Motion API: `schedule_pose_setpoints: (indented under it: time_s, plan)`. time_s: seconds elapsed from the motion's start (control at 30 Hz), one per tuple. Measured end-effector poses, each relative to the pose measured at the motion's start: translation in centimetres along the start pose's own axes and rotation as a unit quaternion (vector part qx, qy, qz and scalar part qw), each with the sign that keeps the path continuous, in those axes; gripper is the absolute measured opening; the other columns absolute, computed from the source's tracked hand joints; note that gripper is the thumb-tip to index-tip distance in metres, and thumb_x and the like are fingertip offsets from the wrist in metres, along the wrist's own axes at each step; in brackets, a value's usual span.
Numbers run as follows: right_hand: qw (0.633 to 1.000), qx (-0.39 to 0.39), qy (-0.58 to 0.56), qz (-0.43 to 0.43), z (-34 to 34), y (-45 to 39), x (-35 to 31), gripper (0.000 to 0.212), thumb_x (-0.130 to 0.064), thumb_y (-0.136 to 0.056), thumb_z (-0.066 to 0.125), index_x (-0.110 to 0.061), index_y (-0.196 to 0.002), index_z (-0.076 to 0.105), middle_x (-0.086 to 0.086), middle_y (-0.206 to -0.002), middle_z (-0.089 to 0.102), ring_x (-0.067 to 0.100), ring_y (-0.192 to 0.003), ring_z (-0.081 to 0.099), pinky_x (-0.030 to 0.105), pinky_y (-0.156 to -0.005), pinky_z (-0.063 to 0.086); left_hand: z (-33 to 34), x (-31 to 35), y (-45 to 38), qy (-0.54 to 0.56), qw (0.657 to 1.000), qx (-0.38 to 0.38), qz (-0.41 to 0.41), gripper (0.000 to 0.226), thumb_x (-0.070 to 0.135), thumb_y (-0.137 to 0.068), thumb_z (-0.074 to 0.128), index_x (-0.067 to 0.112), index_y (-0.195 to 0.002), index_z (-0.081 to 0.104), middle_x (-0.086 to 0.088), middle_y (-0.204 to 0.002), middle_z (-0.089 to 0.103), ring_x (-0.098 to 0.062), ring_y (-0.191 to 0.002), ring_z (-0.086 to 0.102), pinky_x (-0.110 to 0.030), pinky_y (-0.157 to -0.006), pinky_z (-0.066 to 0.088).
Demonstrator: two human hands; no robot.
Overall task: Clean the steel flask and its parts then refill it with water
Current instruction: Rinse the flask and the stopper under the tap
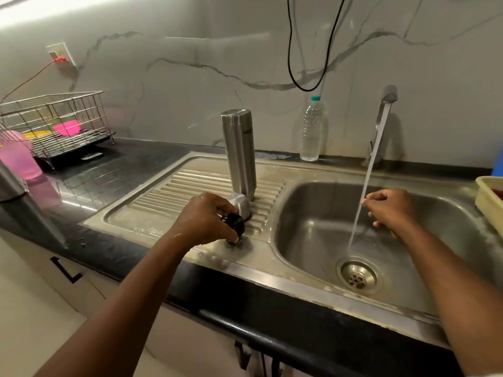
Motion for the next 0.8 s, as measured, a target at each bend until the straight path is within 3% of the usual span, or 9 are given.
schedule_pose_setpoints:
  time_s: [0.1,0.2,0.33,0.5,0.57,0.63,0.8]
  plan:
    - [1.0,0.002,-0.016,0.007,-0.1,0.2,0.0,0.006,-0.016,-0.091,0.079,-0.014,-0.094,0.074,0.007,-0.086,0.073,0.025,-0.077,0.071,0.037,-0.06,0.06,-0.4,1.2,0.3,-0.031,0.999,0.009,0.019,0.064,0.034,-0.057,0.102,0.029,-0.116,0.078,0.011,-0.111,0.074,-0.012,-0.1,0.068,-0.033,-0.083,0.058]
    - [0.998,0.004,-0.052,0.028,0.1,-0.2,0.5,0.007,-0.013,-0.09,0.078,-0.008,-0.094,0.074,0.011,-0.085,0.074,0.02,-0.07,0.07,0.03,-0.051,0.056,-1.6,3.6,0.9,-0.116,0.988,0.08,0.061,0.061,0.046,-0.067,0.095,0.033,-0.123,0.073,0.013,-0.119,0.073,-0.012,-0.107,0.064,-0.033,-0.083,0.053]
    - [0.995,0.0,-0.087,0.041,0.8,-0.7,1.0,0.005,-0.007,-0.091,0.076,-0.004,-0.089,0.073,0.013,-0.081,0.073,0.017,-0.063,0.069,0.024,-0.046,0.054,-1.4,7.1,0.7,-0.051,0.985,0.129,0.098,0.05,0.054,-0.072,0.091,0.031,-0.114,0.076,0.014,-0.111,0.074,-0.007,-0.095,0.062,-0.03,-0.079,0.048]
    - [0.992,0.004,-0.11,0.056,1.4,-1.2,1.7,0.011,-0.004,-0.093,0.072,-0.009,-0.082,0.072,0.017,-0.078,0.074,0.019,-0.06,0.07,0.028,-0.053,0.058,3.2,11.3,-2.0,0.03,0.982,0.11,0.148,0.044,0.054,-0.073,0.089,0.028,-0.108,0.08,0.016,-0.098,0.076,0.002,-0.081,0.066,-0.024,-0.072,0.053]
    - [0.992,0.008,-0.113,0.056,1.3,-1.2,1.8,0.011,-0.003,-0.092,0.072,-0.009,-0.083,0.072,0.014,-0.075,0.074,0.019,-0.06,0.071,0.029,-0.054,0.058,5.8,13.1,-3.6,0.046,0.983,0.083,0.156,0.041,0.051,-0.075,0.089,0.029,-0.108,0.079,0.016,-0.097,0.074,0.003,-0.083,0.065,-0.026,-0.077,0.056]
    - [0.992,0.013,-0.113,0.059,1.3,-1.3,1.9,0.011,-0.002,-0.091,0.072,-0.009,-0.083,0.072,0.013,-0.075,0.074,0.019,-0.06,0.071,0.028,-0.053,0.058,8.3,14.9,-5.2,0.071,0.984,0.046,0.158,0.04,0.045,-0.076,0.09,0.028,-0.11,0.077,0.015,-0.095,0.072,0.002,-0.087,0.066,-0.029,-0.084,0.058]
    - [0.991,0.024,-0.111,0.067,1.0,-1.6,2.0,0.01,0.0,-0.092,0.07,-0.01,-0.093,0.073,0.013,-0.082,0.076,0.021,-0.066,0.075,0.03,-0.058,0.061,12.6,18.5,-8.5,0.126,0.979,0.016,0.16,0.039,0.04,-0.074,0.092,0.021,-0.105,0.079,0.008,-0.085,0.074,-0.009,-0.082,0.071,-0.038,-0.084,0.062]
Point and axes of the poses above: each hand's wrist, its own y-axis away from the middle knuckle, its own z-axis out of the palm, x = y × z, the point moved 10 cm from there along -y, towards the middle knuckle
